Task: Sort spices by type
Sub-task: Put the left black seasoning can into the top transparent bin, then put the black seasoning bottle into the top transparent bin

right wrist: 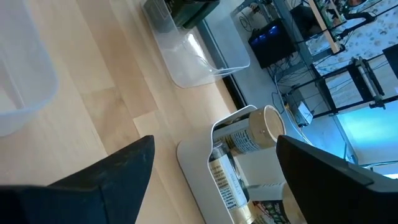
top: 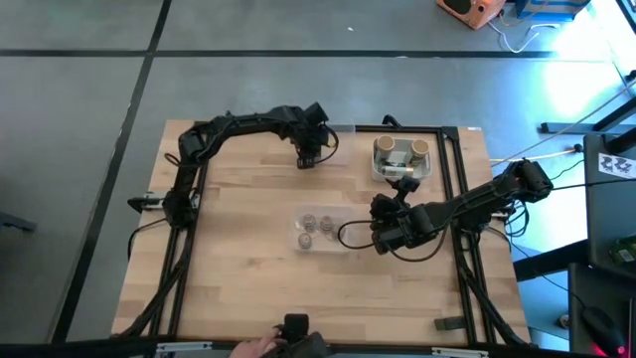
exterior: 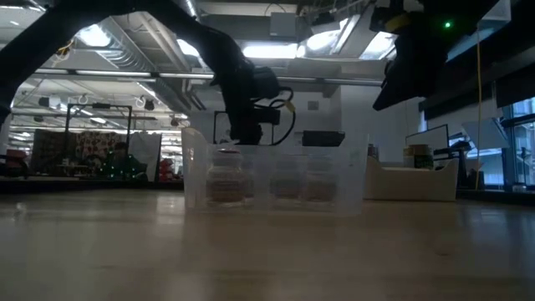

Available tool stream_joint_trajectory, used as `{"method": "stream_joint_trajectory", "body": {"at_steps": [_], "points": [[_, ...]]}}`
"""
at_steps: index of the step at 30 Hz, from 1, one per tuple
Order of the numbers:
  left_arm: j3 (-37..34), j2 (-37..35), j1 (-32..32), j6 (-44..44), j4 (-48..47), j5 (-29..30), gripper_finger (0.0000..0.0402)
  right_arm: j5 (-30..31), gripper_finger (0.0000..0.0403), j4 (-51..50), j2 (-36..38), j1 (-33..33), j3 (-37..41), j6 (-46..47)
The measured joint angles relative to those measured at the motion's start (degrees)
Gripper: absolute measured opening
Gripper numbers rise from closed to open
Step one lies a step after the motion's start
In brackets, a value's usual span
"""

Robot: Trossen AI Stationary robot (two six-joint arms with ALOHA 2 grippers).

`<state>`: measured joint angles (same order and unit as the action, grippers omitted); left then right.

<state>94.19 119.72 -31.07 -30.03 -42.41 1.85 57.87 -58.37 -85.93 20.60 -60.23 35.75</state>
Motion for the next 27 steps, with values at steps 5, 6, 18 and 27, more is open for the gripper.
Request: {"method": "stream_joint_trajectory", "body": {"at_steps": [5, 6, 18, 27], "points": [[2.7, 0.0, 1.6, 0.0, -4.3, 7.1, 0.0218, 0.0, 0.0335, 0.0, 0.0, 0.0, 0.0, 0.0], [3.4, -0.2, 2.0, 0.1, -5.3, 7.4, 0.0221, 0.0, 0.0335, -0.1, 0.0, 0.0, 0.0, 0.0], [4.7, -10.6, 11.7, 8.2, -13.0, 7.3, 0.0206, -1.5, 0.0335, 0.1, 0.0, 0.0, 0.0, 0.0], [0.4, -18.2, 27.2, 19.3, -12.7, 7.3, 0.0205, -10.7, 0.0335, 6.3, 0.0, 0.0, 0.0, -0.1]]}}
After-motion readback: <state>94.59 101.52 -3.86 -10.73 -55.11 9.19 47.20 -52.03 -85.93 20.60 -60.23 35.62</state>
